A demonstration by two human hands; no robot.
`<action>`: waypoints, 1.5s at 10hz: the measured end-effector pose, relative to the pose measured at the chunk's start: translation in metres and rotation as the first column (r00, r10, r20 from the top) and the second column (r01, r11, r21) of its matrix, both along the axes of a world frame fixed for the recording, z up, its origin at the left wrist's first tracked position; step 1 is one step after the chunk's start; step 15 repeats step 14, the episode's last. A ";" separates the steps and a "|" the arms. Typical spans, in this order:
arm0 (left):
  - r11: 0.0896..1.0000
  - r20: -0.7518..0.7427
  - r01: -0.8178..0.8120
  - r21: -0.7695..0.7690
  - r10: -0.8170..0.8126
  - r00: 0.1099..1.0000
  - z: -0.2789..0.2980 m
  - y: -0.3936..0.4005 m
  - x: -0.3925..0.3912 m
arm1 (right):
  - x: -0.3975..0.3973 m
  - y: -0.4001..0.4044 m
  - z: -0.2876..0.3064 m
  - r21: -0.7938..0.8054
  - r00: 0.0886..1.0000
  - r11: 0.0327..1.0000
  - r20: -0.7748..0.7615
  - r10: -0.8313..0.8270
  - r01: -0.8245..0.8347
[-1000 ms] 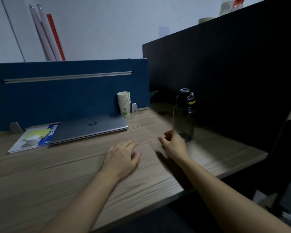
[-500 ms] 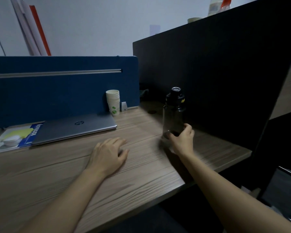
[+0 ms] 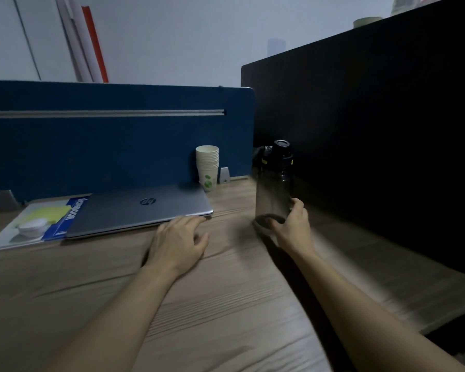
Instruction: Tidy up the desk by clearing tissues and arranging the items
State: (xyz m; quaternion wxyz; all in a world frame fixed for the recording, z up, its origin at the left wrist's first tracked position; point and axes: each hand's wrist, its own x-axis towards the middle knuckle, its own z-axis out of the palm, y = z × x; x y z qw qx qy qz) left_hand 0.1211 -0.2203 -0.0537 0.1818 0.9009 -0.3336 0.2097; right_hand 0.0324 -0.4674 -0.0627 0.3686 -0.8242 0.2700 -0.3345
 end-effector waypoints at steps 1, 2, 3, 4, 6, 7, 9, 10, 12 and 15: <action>1.000 0.006 -0.010 -0.007 0.010 1.000 -0.001 0.001 0.023 | 0.026 0.004 0.002 0.003 0.999 0.999 -0.008 0.040 -0.040; 1.000 0.011 -0.003 0.002 0.003 1.000 -0.001 0.000 0.047 | 0.053 0.005 0.003 0.001 0.998 0.998 -0.011 0.065 -0.065; 1.000 0.005 0.000 0.015 0.000 1.000 -0.001 -0.002 0.073 | 0.085 0.004 0.003 -0.002 0.996 0.996 0.002 0.086 -0.086; 0.998 -0.002 0.005 0.055 -0.005 1.000 -0.002 -0.007 0.094 | 0.118 0.001 0.003 -0.006 0.995 0.995 0.000 0.097 -0.097; 0.995 0.018 0.023 0.099 -0.025 1.000 -0.002 -0.021 0.122 | 0.177 -0.015 0.003 0.005 0.995 0.995 -0.004 0.103 -0.103; 0.995 0.017 0.026 0.097 -0.028 0.999 -0.002 -0.026 0.129 | 0.202 -0.025 0.001 0.009 0.997 0.997 -0.003 0.079 -0.079; 0.997 0.012 0.018 0.070 -0.019 1.000 -0.004 -0.028 0.130 | 0.237 -0.035 0.000 -0.003 0.999 0.999 -0.008 0.036 -0.036; 0.997 0.008 0.014 0.073 -0.014 1.000 -0.003 -0.028 0.129 | 0.247 -0.037 -0.001 -0.007 0.999 0.999 -0.027 0.040 -0.041; 0.995 0.000 -0.015 0.099 0.015 1.000 -0.003 -0.027 0.131 | 0.238 -0.031 -0.003 0.002 0.997 0.999 -0.048 0.053 -0.053; 0.996 -0.011 -0.040 0.081 0.041 0.999 -0.005 -0.022 0.117 | 0.198 -0.005 -0.005 0.049 0.992 0.991 -0.019 0.126 -0.124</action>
